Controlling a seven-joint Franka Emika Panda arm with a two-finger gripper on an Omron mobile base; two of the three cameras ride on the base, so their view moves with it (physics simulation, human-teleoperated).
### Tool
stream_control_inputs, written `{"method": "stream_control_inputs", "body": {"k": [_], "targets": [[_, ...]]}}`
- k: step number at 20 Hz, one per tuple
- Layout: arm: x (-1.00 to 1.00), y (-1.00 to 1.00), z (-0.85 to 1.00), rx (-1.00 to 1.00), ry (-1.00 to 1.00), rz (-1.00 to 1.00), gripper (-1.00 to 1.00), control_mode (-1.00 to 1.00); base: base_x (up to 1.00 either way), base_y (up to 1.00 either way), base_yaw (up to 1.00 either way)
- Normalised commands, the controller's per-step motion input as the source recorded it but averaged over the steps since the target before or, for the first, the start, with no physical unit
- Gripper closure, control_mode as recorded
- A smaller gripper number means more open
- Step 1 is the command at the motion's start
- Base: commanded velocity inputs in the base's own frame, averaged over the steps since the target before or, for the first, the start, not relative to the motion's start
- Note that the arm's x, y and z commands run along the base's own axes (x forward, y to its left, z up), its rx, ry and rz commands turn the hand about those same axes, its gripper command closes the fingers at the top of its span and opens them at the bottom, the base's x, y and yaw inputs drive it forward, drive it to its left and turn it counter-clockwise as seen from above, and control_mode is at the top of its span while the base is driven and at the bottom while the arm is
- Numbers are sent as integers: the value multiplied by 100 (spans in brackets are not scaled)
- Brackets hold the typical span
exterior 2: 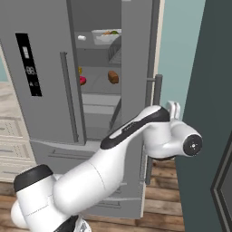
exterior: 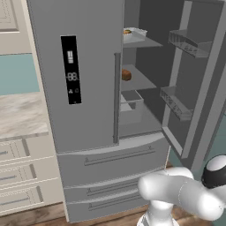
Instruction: Place the tupperware on the top shelf of the fridge. Make space for the tupperware among the existing items by rearranging them on the shelves if needed. Close the fridge door when finished.
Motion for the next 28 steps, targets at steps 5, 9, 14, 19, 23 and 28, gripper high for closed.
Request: {"method": "stream_control_inputs", "body": {"k": [5, 9, 14, 19, 23, 28], "targets": [[43, 0, -11, 0, 0, 7, -100, -100, 0, 0, 0], [24, 0, -8, 0, -2, 16, -100, -100, 0, 0, 0], [-1, 7, -1, 0, -7, 27, -100, -100, 0, 0, 0], [-3, 48, 0, 0, -13, 26, -100, -100, 0, 0, 0], [-3, 69, 0, 0, -19, 22, -100, -100, 0, 0, 0], [-1, 87, 0, -1, -20, 20, -100, -100, 0, 0, 0]]}}
